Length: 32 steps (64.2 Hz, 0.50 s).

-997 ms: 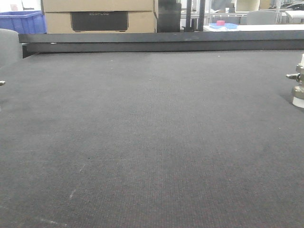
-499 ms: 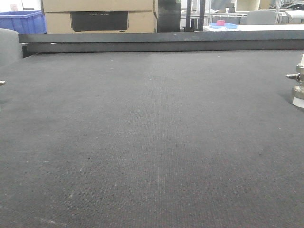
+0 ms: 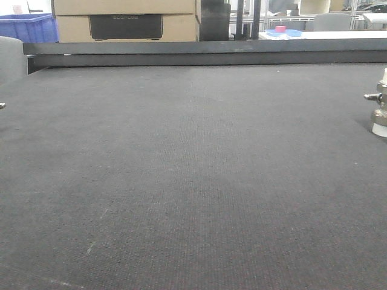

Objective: Place valve from conveyor to right shelf box
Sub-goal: 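Lower both grippers over the two silver valves on the conveyor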

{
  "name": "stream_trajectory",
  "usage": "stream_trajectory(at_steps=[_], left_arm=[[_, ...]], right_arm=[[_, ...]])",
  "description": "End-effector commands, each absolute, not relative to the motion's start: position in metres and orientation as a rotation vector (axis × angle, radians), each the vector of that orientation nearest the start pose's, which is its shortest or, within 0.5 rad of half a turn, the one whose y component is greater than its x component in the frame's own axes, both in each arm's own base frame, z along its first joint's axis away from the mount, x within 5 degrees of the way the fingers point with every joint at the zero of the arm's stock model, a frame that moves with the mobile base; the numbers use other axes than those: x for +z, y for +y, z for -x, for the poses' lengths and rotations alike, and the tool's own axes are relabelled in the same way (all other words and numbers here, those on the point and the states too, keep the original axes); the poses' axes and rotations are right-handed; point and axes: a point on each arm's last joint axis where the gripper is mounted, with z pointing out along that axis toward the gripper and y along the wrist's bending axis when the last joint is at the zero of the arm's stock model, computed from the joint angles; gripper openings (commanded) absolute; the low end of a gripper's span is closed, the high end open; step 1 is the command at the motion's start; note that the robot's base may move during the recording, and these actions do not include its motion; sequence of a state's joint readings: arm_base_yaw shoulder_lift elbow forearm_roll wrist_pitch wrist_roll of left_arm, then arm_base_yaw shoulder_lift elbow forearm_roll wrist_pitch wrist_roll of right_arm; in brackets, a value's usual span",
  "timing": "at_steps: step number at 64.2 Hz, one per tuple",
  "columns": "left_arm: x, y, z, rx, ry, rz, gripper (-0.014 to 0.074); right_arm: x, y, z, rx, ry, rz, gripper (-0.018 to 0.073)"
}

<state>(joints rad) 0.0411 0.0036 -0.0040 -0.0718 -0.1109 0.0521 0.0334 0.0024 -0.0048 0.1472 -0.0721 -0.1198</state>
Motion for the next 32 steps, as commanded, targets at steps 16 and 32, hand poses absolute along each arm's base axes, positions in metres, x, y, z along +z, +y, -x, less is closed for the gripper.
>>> stream_trajectory(at_steps=[16, 32], left_arm=[[0.310, 0.001, -0.041, 0.027, 1.378, 0.022, -0.0059], [0.354, 0.001, -0.065, 0.038, 1.609, 0.006, 0.0470]], right_arm=[[0.313, 0.004, -0.025, 0.070, 1.373, 0.039, -0.0060], [0.353, 0.005, -0.038, 0.073, 1.420, 0.045, 0.0456]])
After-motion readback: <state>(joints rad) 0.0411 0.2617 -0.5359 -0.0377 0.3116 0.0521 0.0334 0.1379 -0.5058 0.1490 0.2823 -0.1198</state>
